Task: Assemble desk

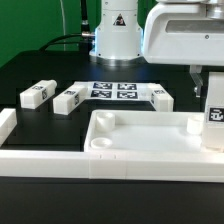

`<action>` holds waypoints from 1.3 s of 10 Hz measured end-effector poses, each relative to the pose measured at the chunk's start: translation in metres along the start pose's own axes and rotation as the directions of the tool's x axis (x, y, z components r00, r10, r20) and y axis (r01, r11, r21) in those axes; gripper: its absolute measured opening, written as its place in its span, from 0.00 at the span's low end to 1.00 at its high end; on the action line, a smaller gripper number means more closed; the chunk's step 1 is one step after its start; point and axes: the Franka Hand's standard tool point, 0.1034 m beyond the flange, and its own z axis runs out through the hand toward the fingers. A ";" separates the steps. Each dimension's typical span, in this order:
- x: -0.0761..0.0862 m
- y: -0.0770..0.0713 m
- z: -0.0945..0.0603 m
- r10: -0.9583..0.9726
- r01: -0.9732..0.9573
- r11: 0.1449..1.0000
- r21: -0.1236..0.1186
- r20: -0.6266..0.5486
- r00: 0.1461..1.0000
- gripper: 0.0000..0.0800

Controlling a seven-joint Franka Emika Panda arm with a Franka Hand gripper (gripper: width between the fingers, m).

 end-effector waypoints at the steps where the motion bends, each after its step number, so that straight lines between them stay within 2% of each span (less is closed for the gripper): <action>1: 0.001 0.001 0.000 0.088 -0.088 0.996 0.011 0.004 0.996 0.36; 3: 0.001 0.002 0.000 0.267 -0.267 0.964 0.021 0.015 0.964 0.36; 5: -0.001 0.000 0.001 0.433 -0.433 0.901 0.016 0.019 0.901 0.36; 8: -0.002 -0.001 0.002 0.671 -0.671 0.741 0.014 0.027 0.741 0.36; 9: -0.003 0.000 0.002 0.716 -0.717 0.697 0.023 0.030 0.697 0.36; 10: -0.003 -0.001 0.002 0.749 -0.750 0.662 0.022 0.034 0.662 0.36; 11: -0.003 -0.001 0.002 0.736 -0.737 0.676 0.022 0.034 0.676 0.36; 12: -0.003 0.000 0.003 0.716 -0.717 0.697 0.022 0.033 0.697 0.59; 13: -0.003 -0.001 0.003 0.717 -0.717 0.696 0.022 0.035 0.697 0.74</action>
Offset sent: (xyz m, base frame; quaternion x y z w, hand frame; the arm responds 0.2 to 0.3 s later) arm -0.0074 0.0012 -0.0039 0.0067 -0.0143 0.2667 0.9636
